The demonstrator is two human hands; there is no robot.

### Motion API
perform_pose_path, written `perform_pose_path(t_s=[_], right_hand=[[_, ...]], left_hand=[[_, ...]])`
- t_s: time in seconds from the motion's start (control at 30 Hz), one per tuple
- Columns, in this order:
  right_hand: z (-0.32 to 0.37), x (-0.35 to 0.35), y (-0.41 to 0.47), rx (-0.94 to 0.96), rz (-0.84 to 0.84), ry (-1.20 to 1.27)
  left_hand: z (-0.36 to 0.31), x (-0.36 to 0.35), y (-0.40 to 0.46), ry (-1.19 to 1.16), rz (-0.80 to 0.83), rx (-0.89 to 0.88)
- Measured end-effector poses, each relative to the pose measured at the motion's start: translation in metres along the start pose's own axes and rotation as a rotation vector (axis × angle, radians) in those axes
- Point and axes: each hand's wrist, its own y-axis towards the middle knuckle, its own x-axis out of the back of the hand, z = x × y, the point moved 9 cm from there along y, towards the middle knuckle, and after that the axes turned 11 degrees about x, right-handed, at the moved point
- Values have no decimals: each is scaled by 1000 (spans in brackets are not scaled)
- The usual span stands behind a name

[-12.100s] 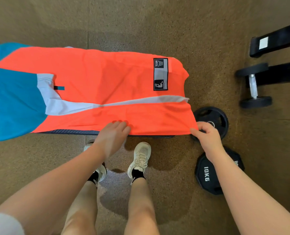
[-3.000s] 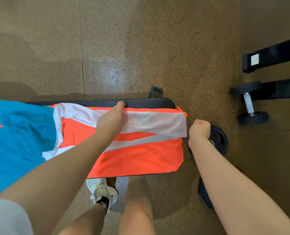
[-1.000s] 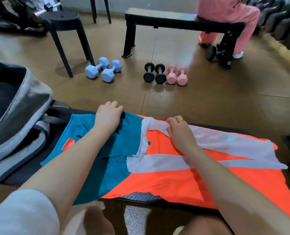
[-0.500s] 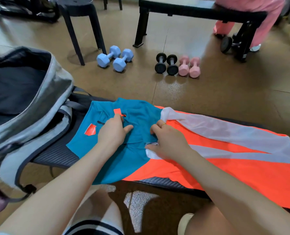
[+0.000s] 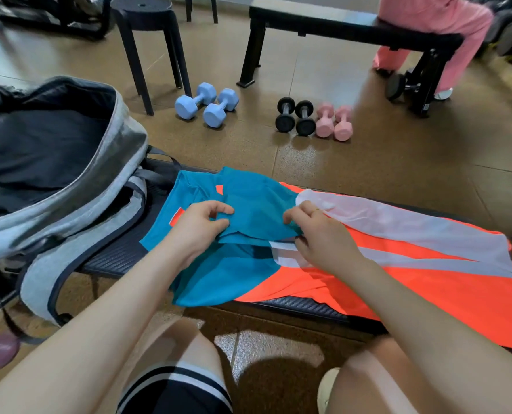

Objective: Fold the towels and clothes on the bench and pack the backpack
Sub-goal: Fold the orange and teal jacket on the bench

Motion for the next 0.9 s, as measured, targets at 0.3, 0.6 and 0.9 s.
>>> perform_pose_path(t_s=[0.3, 0.6, 0.9], right_hand=[[-9, -8, -15, -31, 158, 53], [-42, -45, 21, -5, 179, -45], [-152, -39, -56, -376, 274, -223]], left_hand=[[-10, -6, 2, 472, -25, -66], [-52, -96, 51, 832, 36, -457], [-21, -96, 67, 1048, 1, -228]])
